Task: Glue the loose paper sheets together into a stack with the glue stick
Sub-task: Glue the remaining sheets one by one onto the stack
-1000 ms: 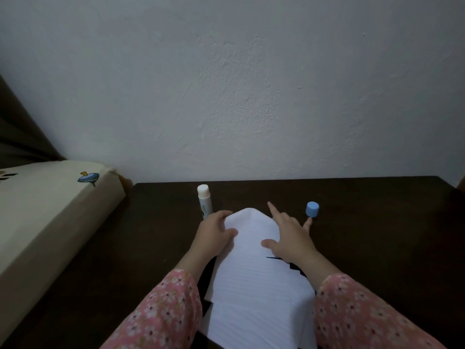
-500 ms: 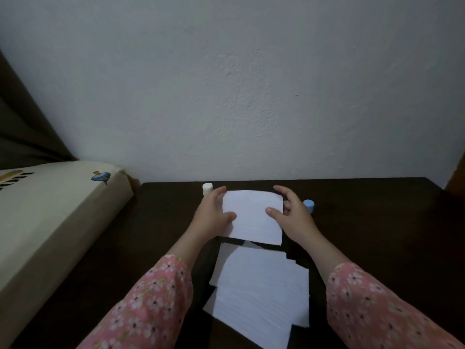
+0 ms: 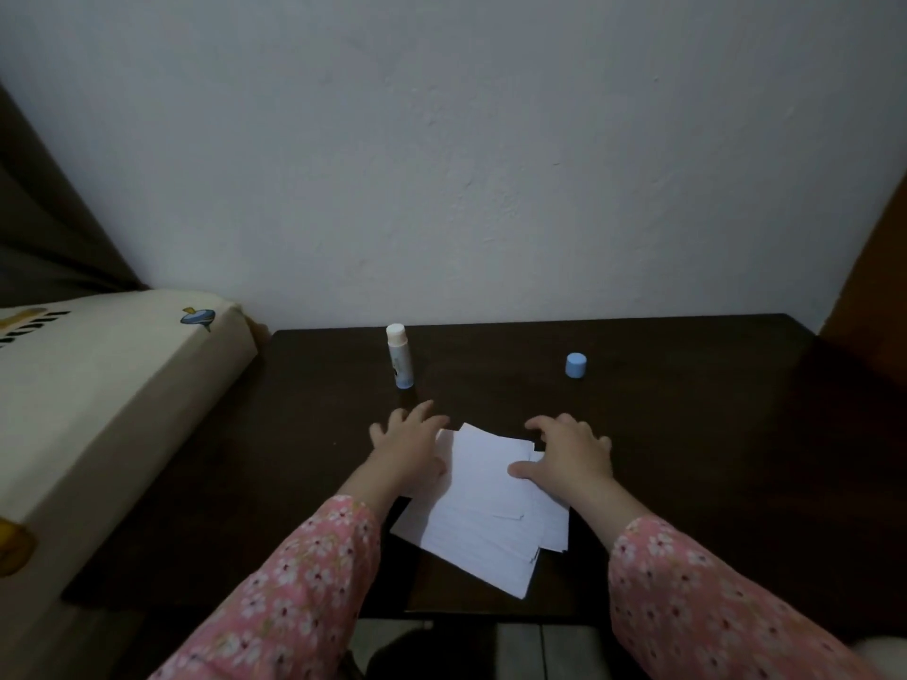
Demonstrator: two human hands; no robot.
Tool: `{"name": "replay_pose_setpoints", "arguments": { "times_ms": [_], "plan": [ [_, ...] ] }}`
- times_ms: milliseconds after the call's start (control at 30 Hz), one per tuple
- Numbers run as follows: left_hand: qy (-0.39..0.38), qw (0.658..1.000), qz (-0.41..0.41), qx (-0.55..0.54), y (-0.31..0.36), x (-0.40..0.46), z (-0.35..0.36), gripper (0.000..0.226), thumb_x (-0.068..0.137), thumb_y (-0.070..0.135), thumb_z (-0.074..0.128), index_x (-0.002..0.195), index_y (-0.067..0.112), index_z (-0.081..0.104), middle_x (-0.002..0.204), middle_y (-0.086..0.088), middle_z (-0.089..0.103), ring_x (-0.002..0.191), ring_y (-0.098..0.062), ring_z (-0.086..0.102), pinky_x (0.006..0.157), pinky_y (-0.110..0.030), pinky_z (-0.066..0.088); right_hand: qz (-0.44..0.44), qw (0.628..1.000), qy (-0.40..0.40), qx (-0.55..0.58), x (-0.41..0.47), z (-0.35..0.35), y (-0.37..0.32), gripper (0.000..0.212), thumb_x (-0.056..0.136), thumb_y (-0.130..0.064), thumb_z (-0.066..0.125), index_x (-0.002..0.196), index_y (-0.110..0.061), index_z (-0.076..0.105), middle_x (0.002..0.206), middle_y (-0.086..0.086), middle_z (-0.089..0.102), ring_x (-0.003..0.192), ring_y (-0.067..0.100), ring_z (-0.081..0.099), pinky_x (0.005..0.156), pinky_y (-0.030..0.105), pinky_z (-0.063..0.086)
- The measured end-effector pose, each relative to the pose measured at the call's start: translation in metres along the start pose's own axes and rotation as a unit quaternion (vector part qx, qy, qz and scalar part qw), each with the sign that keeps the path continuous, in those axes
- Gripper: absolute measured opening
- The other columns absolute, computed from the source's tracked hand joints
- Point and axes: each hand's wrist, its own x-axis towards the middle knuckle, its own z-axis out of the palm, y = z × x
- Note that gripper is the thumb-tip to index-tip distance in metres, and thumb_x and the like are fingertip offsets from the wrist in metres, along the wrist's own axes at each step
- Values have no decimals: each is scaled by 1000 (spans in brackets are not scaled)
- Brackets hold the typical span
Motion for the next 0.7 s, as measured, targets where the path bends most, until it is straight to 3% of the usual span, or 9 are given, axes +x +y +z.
{"name": "replay_pose_setpoints", "arguments": {
  "times_ms": [100, 200, 300, 467, 633, 700],
  "plan": [
    [-15, 997, 73, -28, 8, 3, -2, 68, 88, 39, 61, 147, 38, 27, 159, 14, 6, 147, -23, 2, 112, -60, 6, -71, 996, 18, 43, -13, -1, 3, 64, 79, -62, 62, 136, -40, 42, 136, -7, 43, 125, 15, 39, 103, 39, 31],
    [-57, 992, 109, -13, 19, 8, 0, 78, 84, 44, 65, 149, 38, 22, 159, 15, 9, 147, -17, 0, 114, -53, 3, -136, 985, -106, 17, -31, -3, 4, 95, 63, -77, 63, 145, -45, 25, 145, -8, 28, 133, 16, 25, 109, 43, 22],
    [-89, 990, 112, 22, 26, 12, -2, 79, 84, 42, 65, 149, 35, 21, 158, 9, 18, 146, -20, 10, 115, -51, 7, -147, 970, -186, -45, -42, -6, 8, 112, 60, -75, 70, 150, -43, 12, 155, -8, 8, 142, 20, 6, 116, 51, 9],
    [-47, 995, 72, 49, 28, 10, 1, 69, 86, 52, 58, 147, 33, 30, 149, 4, 32, 136, -23, 32, 112, -51, 21, -128, 977, -161, -58, -29, -17, 15, 109, 65, -67, 73, 151, -40, 12, 158, -6, 6, 144, 22, 5, 116, 54, 3],
    [5, 999, -30, 30, 23, 3, 9, 70, 82, 65, 54, 139, 25, 45, 138, -2, 42, 124, -25, 38, 104, -45, 32, -92, 986, -120, -65, -20, -20, 20, 86, 77, -54, 70, 149, -39, 24, 154, -6, 25, 141, 20, 25, 115, 54, 15],
    [1, 998, -67, -5, 22, -1, 12, 73, 80, 67, 56, 136, 22, 46, 137, -4, 40, 123, -25, 38, 100, -42, 36, -68, 994, -67, -48, -21, -16, 21, 72, 83, -49, 67, 146, -38, 33, 149, -7, 35, 136, 17, 34, 114, 49, 22]
  ]
}}
